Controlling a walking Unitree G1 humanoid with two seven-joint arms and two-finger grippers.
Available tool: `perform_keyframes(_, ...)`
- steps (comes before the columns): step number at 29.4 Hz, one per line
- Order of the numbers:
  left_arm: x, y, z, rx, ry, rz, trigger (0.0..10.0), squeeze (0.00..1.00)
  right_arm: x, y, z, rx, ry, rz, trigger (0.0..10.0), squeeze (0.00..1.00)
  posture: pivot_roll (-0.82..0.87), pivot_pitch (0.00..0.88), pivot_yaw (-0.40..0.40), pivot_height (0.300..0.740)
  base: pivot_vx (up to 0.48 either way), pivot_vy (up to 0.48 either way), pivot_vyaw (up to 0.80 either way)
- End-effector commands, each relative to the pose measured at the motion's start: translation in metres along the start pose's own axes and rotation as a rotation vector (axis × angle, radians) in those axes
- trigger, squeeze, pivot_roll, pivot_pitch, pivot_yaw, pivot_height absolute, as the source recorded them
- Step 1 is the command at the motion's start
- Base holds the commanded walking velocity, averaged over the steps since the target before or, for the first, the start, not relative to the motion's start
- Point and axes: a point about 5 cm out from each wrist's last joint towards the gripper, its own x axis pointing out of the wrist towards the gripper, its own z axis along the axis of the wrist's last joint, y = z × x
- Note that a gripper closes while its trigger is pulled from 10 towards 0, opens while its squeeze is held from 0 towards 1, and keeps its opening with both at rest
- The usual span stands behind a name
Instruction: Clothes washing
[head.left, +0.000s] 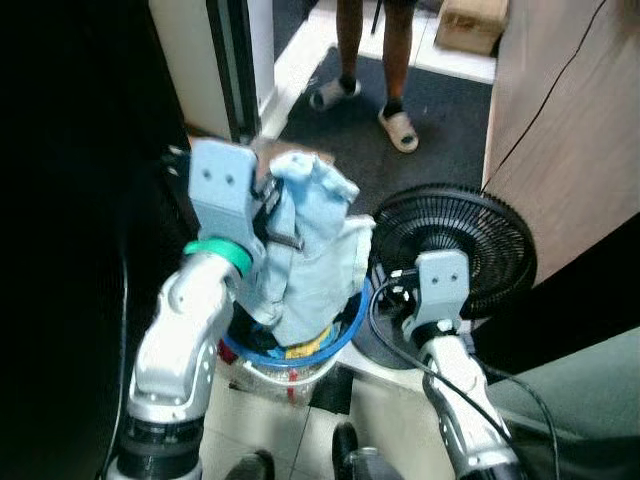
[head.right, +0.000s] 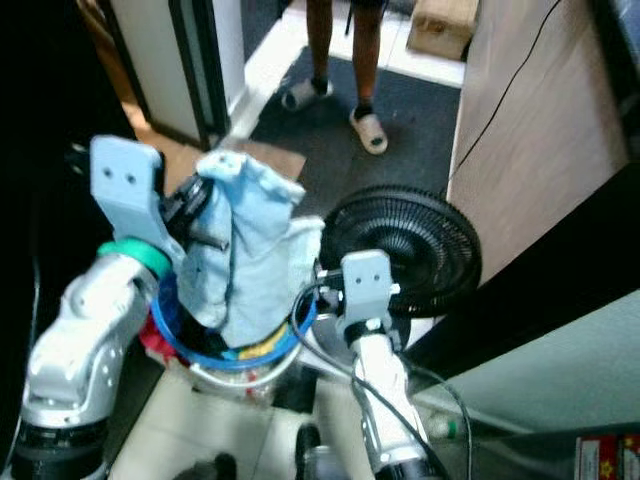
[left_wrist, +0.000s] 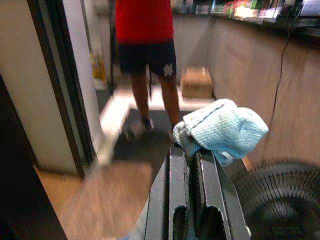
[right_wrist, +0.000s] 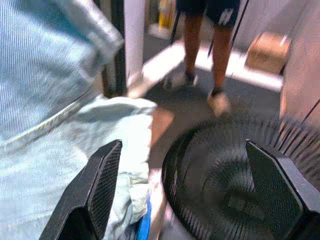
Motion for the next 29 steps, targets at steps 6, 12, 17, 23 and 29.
perform_keyframes(6, -0.028, 0.010, 0.005, 0.063, -0.011, 0.011, 10.0, 0.00, -0.002, -0.006, 0.017, -0.014, -0.054, -0.006, 10.0, 0.00, 0.11, 0.000, -0.014, 0.740, 0.000, 0.000, 0.00)
perform_keyframes(12, -0.027, 0.015, 0.009, 0.049, -0.031, 0.060, 10.0, 0.00, 0.008, -0.016, 0.033, -0.075, -0.122, -0.009, 10.0, 0.00, 0.12, 0.000, -0.032, 0.740, 0.000, 0.000, 0.00)
perform_keyframes(17, 0.001, 0.019, 0.039, -0.062, -0.175, 0.078, 10.0, 0.00, 0.041, -0.032, 0.059, -0.176, -0.209, -0.053, 10.0, 0.00, 0.12, 0.000, -0.038, 0.740, 0.000, 0.000, 0.00)
perform_keyframes(23, 0.012, 0.006, 0.030, -0.057, -0.165, 0.043, 10.0, 0.00, 0.050, -0.041, 0.073, -0.156, -0.229, -0.086, 10.0, 0.00, 0.10, 0.000, -0.043, 0.740, 0.000, 0.000, 0.00)
perform_keyframes(29, 0.014, 0.004, 0.025, -0.065, -0.144, 0.043, 10.0, 0.00, 0.046, -0.046, 0.070, -0.146, -0.217, -0.109, 10.0, 0.00, 0.07, 0.000, -0.024, 0.740, 0.000, 0.000, -0.47)
